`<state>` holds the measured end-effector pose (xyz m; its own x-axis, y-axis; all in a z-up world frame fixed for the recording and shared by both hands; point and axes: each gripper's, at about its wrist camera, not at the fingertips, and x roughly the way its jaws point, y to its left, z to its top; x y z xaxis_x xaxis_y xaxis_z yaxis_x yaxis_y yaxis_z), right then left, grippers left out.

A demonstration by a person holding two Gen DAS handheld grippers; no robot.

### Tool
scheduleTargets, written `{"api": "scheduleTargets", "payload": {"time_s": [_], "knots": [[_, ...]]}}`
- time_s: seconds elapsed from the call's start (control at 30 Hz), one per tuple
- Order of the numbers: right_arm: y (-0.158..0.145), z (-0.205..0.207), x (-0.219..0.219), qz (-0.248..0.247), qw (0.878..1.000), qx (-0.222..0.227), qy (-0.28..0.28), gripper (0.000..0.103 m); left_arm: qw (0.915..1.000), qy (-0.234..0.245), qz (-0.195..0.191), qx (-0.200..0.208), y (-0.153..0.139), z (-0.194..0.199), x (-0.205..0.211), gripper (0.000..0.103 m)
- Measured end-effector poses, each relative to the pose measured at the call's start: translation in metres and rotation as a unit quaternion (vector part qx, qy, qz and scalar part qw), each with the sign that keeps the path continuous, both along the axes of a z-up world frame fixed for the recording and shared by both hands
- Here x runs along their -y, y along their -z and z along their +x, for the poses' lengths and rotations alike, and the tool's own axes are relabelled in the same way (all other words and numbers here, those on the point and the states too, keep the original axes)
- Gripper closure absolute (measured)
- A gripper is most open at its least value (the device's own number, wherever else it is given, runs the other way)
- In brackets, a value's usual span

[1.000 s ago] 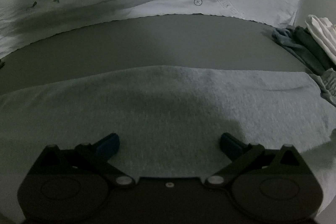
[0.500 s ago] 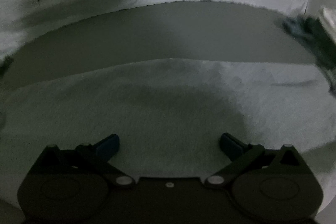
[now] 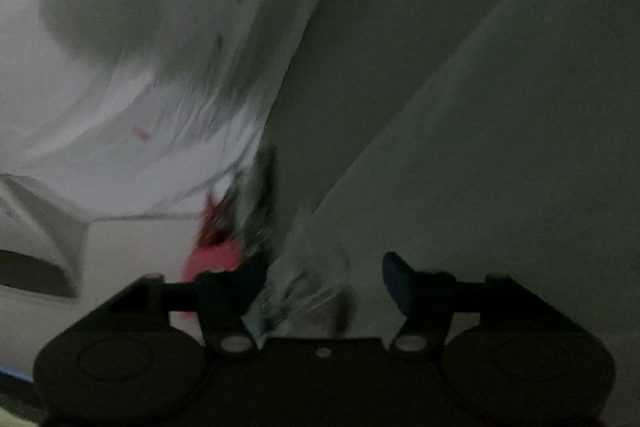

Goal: Fold clothes

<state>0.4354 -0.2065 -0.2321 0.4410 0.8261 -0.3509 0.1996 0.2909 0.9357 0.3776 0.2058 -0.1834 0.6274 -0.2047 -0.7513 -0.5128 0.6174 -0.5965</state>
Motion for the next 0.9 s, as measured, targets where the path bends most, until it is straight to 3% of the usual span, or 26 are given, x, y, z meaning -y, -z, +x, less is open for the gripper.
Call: {"api": "scheduleTargets", "payload": {"time_s": [0.07,0.17,0.33,0.57,0.63,0.7,0.73,0.83,0.9], "knots": [[0.005,0.011,-0.023,-0.006,1.0,-0.006,-0.029,0.045,0.9999,0.008,0.002,-0.015,0.004,0.003,0.002,0.058],[0.006,0.019,-0.06,-0.071,0.994,0.006,-0.077,0.049,0.9998,0.009,-0.002,-0.018,0.009,0.003,-0.003,0.057],[0.001,0.029,-0.106,-0.147,0.98,0.047,-0.125,0.051,0.9984,-0.014,-0.048,-0.025,0.012,-0.004,-0.015,0.057],[-0.006,0.041,-0.135,-0.195,0.958,0.11,-0.18,0.051,0.9967,-0.014,-0.071,-0.036,0.01,-0.006,-0.022,0.057],[-0.007,0.041,-0.142,-0.209,0.95,0.13,-0.194,0.048,0.9968,-0.011,-0.069,-0.038,0.01,-0.007,-0.022,0.057],[-0.009,0.042,-0.152,-0.219,0.941,0.147,-0.213,0.036,0.9969,-0.01,-0.069,-0.037,0.009,-0.007,-0.022,0.057],[-0.011,0.04,-0.158,-0.23,0.934,0.159,-0.223,0.036,0.9969,-0.01,-0.069,-0.037,0.009,-0.007,-0.022,0.057],[-0.014,0.036,-0.174,-0.275,0.906,0.201,-0.253,0.054,0.9968,-0.01,-0.07,-0.037,0.009,-0.01,-0.024,0.057],[-0.016,0.035,-0.182,-0.297,0.892,0.215,-0.264,0.083,0.9968,-0.011,-0.071,-0.037,0.009,-0.01,-0.024,0.056]]}}
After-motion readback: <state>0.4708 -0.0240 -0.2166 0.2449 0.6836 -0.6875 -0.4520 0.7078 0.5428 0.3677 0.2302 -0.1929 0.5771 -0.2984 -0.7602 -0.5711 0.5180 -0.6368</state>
